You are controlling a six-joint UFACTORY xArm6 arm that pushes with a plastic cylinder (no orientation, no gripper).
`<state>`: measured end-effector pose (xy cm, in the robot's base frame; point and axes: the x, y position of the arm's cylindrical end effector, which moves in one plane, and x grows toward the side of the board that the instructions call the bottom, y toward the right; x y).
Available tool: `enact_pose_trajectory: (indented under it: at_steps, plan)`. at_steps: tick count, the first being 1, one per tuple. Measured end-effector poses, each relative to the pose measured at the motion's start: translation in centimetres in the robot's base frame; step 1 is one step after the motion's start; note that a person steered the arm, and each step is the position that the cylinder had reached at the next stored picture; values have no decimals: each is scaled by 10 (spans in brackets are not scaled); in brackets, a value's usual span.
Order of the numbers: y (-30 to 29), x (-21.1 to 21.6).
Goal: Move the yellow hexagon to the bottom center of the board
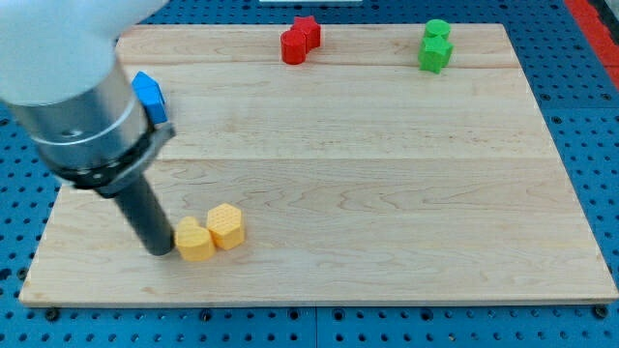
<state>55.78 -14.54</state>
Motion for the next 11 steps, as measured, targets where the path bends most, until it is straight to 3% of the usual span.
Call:
enact_pose_trajectory:
  at_steps: [3, 4, 5, 7, 8, 9, 10, 11]
  plan:
    - [88, -20]
    - [68, -38]
    - [100, -50]
    - [137, -14]
    - [144, -35]
    - [80, -44]
    - [12, -26]
    - [31, 1]
